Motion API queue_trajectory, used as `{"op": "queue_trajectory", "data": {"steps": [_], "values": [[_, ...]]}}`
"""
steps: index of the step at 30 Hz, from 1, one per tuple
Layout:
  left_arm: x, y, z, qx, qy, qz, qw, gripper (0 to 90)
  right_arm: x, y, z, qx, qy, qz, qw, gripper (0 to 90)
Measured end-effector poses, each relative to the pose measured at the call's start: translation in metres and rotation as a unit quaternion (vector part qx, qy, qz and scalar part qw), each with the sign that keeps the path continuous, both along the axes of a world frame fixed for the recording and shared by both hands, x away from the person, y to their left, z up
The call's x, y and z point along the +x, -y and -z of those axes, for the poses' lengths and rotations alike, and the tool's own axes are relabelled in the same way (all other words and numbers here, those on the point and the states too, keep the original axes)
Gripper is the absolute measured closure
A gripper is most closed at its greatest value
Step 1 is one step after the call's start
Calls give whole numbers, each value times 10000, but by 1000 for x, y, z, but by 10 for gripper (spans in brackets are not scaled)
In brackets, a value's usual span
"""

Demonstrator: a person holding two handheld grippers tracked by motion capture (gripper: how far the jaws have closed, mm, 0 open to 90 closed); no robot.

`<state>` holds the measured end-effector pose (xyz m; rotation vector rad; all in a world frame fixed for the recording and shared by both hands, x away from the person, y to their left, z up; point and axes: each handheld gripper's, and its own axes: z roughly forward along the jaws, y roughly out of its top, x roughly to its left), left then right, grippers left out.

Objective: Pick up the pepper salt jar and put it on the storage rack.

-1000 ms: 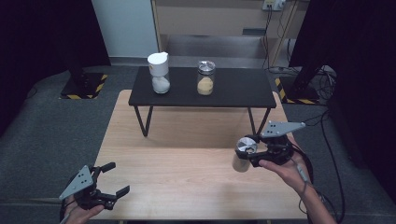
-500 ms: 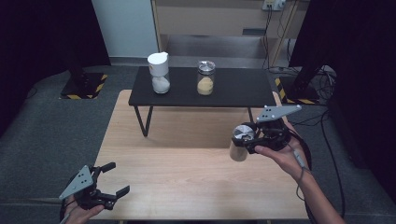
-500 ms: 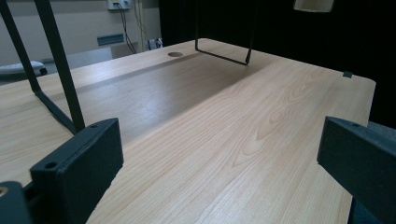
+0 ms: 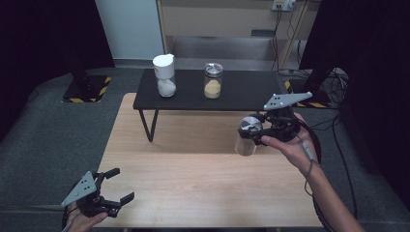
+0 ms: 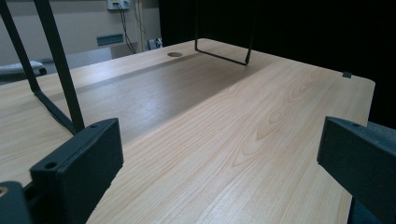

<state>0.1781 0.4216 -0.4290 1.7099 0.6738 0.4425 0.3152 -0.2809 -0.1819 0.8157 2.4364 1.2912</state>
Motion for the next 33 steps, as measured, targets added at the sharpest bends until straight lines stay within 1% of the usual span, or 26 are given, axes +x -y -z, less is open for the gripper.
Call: {"op": "queue_trajectory", "data": {"steps": [10,19,24,27,33], "values": [[0,0,0,-2,-3,-2,10000,0,6,-6,-15,4,52,251,9997,355],[0,0,0,-5,-3,-1,10000,0,11,-9,-28,54,125,500,9987,355],[0,0,0,3,-2,9,10000,0,16,-13,-36,27,177,642,9978,355],[0,0,0,0,-11,5,10000,0,19,-13,-41,76,197,733,9971,354],[0,0,0,3,-12,14,10000,0,26,-19,-49,11,273,910,9955,355]]}}
